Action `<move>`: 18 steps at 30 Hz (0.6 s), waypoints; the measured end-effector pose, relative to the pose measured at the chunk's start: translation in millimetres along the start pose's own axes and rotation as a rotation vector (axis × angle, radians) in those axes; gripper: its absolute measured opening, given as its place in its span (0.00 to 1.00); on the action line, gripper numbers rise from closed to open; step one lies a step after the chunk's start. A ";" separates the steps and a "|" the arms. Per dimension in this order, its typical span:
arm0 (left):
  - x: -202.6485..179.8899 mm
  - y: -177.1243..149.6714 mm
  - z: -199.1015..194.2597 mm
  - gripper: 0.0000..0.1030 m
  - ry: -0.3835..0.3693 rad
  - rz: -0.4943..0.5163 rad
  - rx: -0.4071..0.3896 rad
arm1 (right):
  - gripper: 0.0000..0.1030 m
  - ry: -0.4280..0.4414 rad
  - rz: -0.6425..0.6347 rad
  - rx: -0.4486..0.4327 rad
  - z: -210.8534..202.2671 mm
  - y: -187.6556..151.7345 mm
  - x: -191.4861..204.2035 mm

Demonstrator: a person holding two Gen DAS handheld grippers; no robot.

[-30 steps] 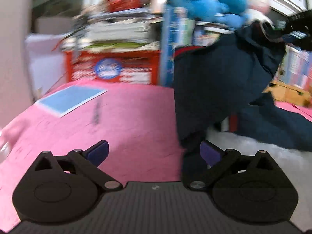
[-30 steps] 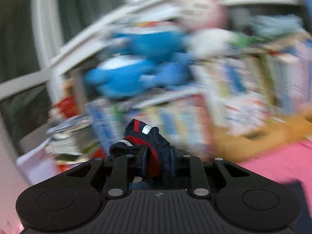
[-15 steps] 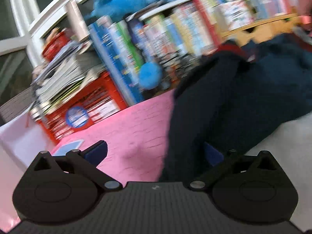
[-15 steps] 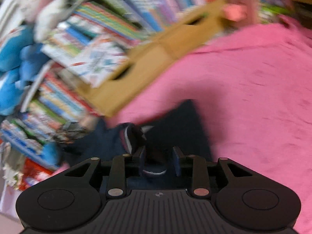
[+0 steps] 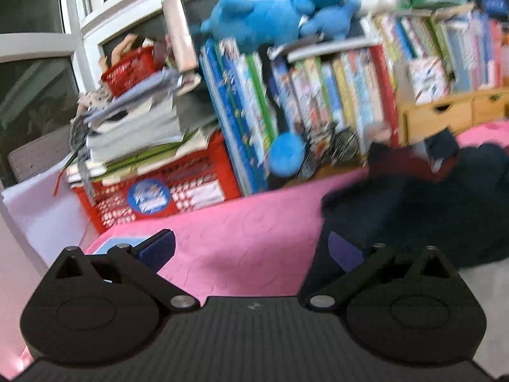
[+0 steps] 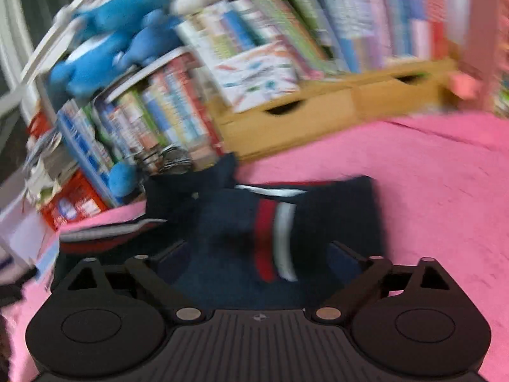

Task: Fold clothes
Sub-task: 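Fold the held sleeve across the jacket body with the right gripper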

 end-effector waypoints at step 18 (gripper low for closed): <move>-116.9 55.4 94.9 1.00 -0.131 0.333 0.021 | 0.22 -0.234 0.143 -0.080 -53.8 -7.7 -65.9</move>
Point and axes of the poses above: each gripper's, at about its wrist camera, not at the fingertips, and z roughly the way its jaws point, x to its left, y to its top, the point moved 8 cm from there along z, roughly the way its jaws point, and after that the axes turned 13 degrees about x, right-handed, at the moved point
